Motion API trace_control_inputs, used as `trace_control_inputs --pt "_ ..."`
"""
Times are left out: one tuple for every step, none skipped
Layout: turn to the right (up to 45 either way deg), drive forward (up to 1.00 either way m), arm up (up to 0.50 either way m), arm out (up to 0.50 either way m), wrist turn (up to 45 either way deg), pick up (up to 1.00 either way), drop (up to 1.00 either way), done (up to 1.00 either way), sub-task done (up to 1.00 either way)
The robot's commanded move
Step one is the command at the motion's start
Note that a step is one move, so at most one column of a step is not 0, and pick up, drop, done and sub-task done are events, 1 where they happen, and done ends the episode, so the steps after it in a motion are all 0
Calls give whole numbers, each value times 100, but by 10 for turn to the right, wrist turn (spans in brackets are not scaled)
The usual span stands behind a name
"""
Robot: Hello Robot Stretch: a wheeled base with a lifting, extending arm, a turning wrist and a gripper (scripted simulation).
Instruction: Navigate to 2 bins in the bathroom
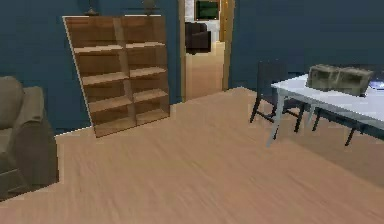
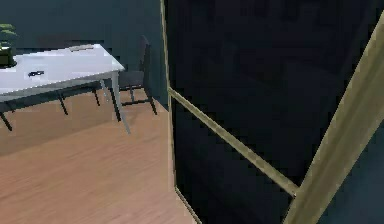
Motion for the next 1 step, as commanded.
trace_control_inputs --pt "30 0 0 0 0 0 0 0 0"
